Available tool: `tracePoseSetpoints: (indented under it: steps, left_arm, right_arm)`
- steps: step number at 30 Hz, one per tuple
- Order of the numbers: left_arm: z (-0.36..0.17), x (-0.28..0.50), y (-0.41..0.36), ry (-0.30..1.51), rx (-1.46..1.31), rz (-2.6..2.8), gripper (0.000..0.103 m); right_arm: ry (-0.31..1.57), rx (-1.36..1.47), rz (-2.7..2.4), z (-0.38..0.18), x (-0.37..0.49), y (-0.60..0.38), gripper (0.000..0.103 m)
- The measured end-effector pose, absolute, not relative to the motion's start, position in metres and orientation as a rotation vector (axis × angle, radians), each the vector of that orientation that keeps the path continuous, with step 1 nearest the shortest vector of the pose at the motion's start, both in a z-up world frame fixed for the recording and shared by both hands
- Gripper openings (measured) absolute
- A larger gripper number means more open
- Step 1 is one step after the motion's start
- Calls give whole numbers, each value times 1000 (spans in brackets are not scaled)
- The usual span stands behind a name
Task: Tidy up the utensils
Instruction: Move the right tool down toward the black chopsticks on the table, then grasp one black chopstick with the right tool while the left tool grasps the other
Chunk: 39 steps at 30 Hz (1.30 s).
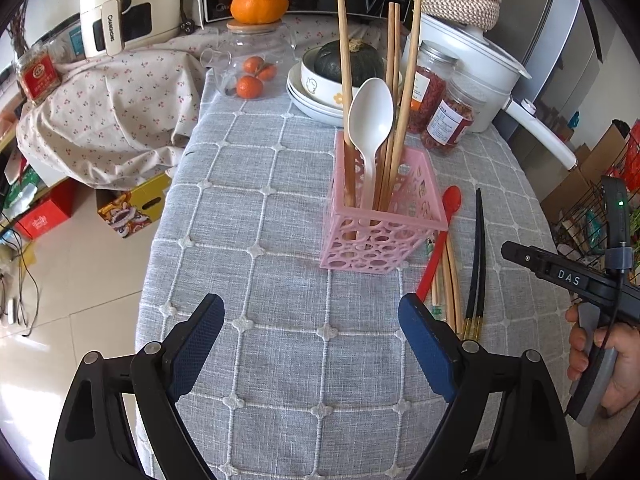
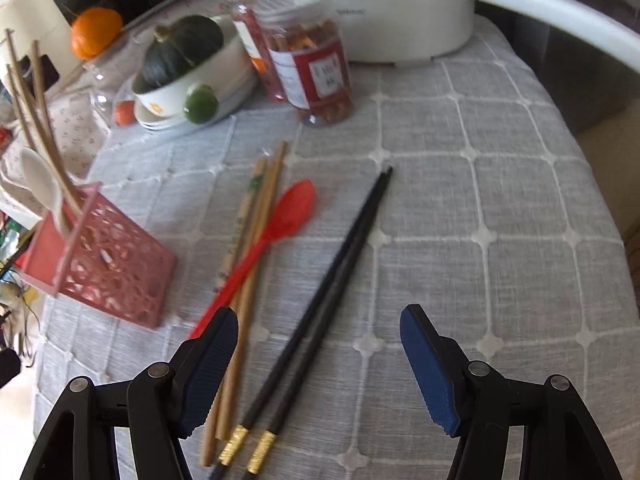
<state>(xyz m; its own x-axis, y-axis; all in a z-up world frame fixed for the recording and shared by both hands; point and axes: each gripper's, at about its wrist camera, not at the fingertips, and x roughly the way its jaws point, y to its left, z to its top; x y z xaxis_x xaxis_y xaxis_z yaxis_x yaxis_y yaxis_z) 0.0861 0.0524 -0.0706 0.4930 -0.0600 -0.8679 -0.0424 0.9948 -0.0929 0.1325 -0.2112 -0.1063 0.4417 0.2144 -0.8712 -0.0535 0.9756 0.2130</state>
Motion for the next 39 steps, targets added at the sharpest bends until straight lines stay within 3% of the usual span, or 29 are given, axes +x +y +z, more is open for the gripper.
tracePoseSetpoints:
  steps: [6,10,18,24,26,39]
  left_arm:
    - [-77,95,44,1078,-109,-26,91]
    - [-79,96,36,1084,-88,-44,91]
    - [-83,97,33,1096,-88,-51,91]
    - [-83,94,28,1099,-68,-80,91]
    - [-81,92,28,1100,-64,-93,91]
    - [-68,74,8,1080,-26,-200,90]
  right_arm:
    - [1172,179,123,-130,149,-230,70]
    - [1186,170,122,-139,161,-228,60]
    - [1212,47,66,-139,177,-211,50]
    - [1244,-15,40,-138,183,-209,11]
    - [1255,13,38,-137,181,-215,6]
    - [1188,146,7,-88,91,-263,5]
